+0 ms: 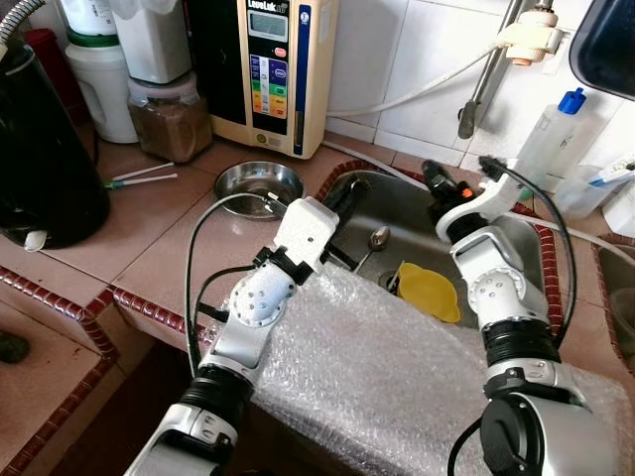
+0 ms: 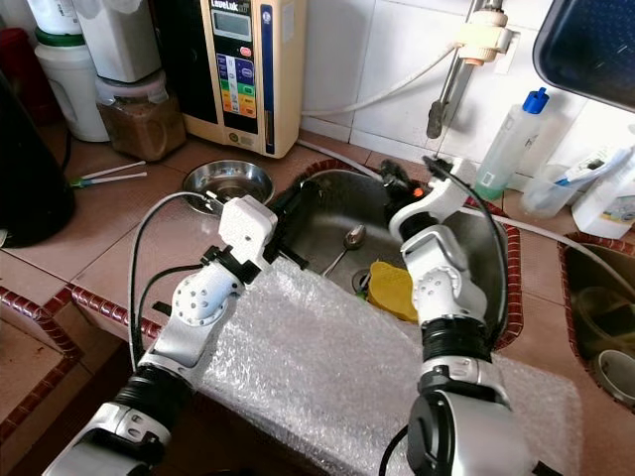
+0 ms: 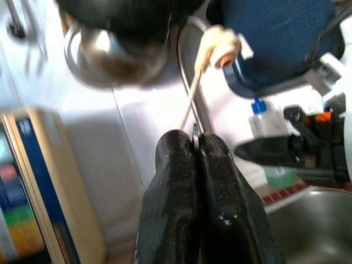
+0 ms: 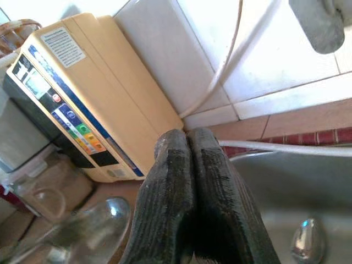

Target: Kitchen organization

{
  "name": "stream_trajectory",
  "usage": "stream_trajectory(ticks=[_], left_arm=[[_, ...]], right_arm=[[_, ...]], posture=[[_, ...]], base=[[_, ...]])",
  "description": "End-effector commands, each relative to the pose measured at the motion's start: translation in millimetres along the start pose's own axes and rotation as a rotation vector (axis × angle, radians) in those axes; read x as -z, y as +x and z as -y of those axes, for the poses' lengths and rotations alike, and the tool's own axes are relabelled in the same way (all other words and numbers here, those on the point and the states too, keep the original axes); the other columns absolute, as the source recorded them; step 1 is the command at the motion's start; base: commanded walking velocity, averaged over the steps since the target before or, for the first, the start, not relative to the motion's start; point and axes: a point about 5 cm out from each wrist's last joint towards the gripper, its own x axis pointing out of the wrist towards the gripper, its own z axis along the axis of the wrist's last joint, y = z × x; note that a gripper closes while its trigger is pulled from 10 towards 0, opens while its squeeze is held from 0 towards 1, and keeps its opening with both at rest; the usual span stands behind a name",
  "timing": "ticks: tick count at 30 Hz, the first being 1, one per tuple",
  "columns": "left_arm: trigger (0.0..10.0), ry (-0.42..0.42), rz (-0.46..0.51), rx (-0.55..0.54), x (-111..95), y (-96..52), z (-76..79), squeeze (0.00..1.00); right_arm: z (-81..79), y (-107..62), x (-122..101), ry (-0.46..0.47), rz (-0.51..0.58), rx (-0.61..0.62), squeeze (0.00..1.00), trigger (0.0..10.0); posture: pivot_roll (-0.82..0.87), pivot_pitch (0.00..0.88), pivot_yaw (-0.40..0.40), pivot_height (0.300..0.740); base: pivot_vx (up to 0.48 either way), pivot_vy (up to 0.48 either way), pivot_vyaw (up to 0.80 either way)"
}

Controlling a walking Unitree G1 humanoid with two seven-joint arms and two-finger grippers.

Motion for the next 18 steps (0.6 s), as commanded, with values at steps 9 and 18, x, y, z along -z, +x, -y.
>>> stream_trajectory(ticks=[9,18], left_arm=[[0.0,0.019,0.088,0.081,-14,18.3,11.1,0.00],[0.0,-0.168,0.055,0.026,-15,35.7,-14.0,0.00]], right_arm=[[-4.5,0.8,-2,-0.156,-0.049,-0.069,0.00,10.0],[-5.7,-13.0,-8,-0.869,-0.035,-0.237,1.00,10.0]], posture=[[0.02,0.000,-0.047,0.740],[0.02,0.000,-0.035,0.740]], base=[[0.000,0.000,0.00],[0.000,0.000,0.00]])
